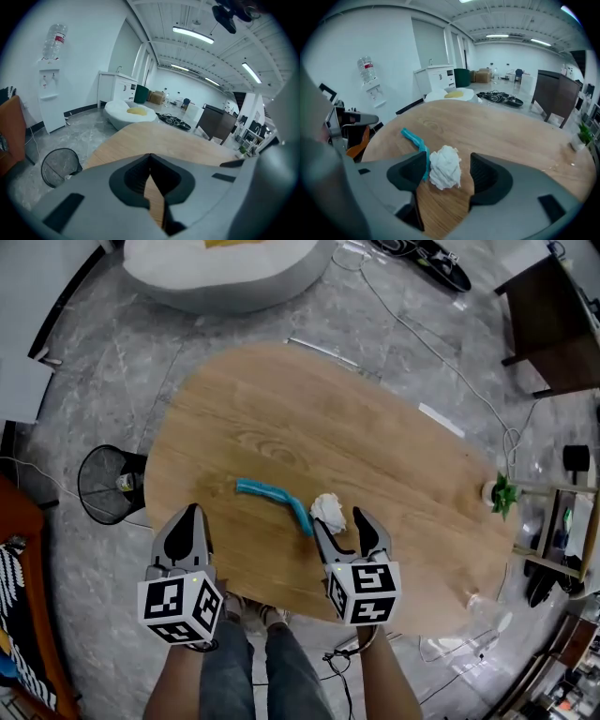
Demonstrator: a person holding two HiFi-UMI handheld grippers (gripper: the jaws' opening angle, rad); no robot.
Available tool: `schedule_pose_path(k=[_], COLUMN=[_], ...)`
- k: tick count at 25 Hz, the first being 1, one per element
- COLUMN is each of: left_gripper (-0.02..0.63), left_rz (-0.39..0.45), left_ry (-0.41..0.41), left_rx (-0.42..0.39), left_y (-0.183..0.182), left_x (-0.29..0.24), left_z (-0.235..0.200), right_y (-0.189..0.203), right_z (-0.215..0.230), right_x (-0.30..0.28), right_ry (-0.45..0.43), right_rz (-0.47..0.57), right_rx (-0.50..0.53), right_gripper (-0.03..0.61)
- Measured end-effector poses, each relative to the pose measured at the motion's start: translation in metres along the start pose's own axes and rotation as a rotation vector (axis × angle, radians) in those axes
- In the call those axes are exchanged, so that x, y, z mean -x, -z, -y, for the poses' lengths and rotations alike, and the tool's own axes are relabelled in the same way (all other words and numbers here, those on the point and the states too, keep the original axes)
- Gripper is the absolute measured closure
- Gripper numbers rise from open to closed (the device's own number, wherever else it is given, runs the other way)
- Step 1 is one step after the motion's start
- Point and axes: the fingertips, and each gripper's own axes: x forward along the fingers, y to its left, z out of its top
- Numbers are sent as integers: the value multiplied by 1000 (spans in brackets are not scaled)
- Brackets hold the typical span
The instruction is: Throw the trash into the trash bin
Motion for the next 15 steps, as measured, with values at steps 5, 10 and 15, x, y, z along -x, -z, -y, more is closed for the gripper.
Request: schedule_pose_path(k=[5, 10, 15], left_gripper=[621, 621, 621], left_rz=[-7, -4, -2], left_ry=[-5, -13, -22], left_rx=[0, 1, 16], left_y=[5, 6, 6], left_x=[0, 1, 2], left_z=[1, -1, -6], right_y=[12, 16, 18], right_z=[-3, -5, -7], right_x=[-4, -7, -11], right_ry=[-35, -46, -38], right_rz=[-69, -108, -142], right_rx=[59, 120, 159], right_gripper=[320, 349, 397])
